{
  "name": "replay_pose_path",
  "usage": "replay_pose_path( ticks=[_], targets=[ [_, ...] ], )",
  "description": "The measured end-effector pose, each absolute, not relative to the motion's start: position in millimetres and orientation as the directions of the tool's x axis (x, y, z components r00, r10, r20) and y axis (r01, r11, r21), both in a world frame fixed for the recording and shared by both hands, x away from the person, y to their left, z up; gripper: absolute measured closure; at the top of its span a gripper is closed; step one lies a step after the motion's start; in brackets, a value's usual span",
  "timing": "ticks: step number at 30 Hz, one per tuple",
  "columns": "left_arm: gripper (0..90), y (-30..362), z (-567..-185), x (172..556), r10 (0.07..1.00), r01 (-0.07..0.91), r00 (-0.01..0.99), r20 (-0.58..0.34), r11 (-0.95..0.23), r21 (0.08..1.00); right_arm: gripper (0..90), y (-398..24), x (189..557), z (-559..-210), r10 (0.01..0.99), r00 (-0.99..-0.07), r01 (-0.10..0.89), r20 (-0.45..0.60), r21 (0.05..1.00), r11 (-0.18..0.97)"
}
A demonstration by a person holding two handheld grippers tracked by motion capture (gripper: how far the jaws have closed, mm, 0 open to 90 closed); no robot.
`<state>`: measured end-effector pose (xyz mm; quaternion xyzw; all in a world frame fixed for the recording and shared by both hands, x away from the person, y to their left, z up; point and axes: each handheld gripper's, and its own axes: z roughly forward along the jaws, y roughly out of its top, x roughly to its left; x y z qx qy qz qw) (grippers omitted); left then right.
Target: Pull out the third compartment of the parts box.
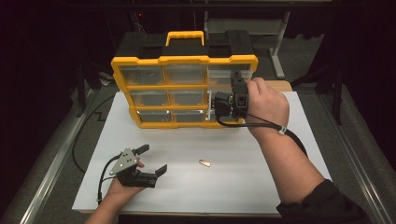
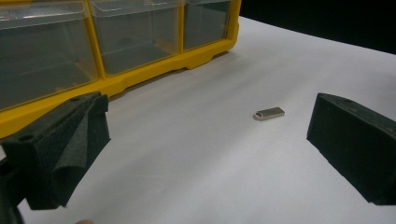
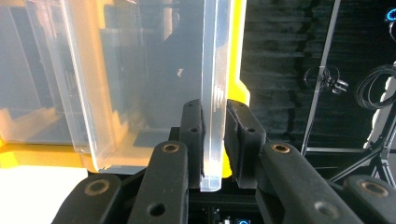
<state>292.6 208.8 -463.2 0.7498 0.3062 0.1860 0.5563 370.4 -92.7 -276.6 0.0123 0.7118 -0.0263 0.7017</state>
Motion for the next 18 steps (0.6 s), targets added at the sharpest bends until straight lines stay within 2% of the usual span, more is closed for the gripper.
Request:
replay_pose_path(
  ticks=[18],
  targets=[
    [0.2,207,-464,292,0.667,0.258,0.743,-0.054,-0.211,0.943,79.2,-96,338,-278,-0.027,0.002,0.022,-1.0,-0.027,0.999]
  ],
)
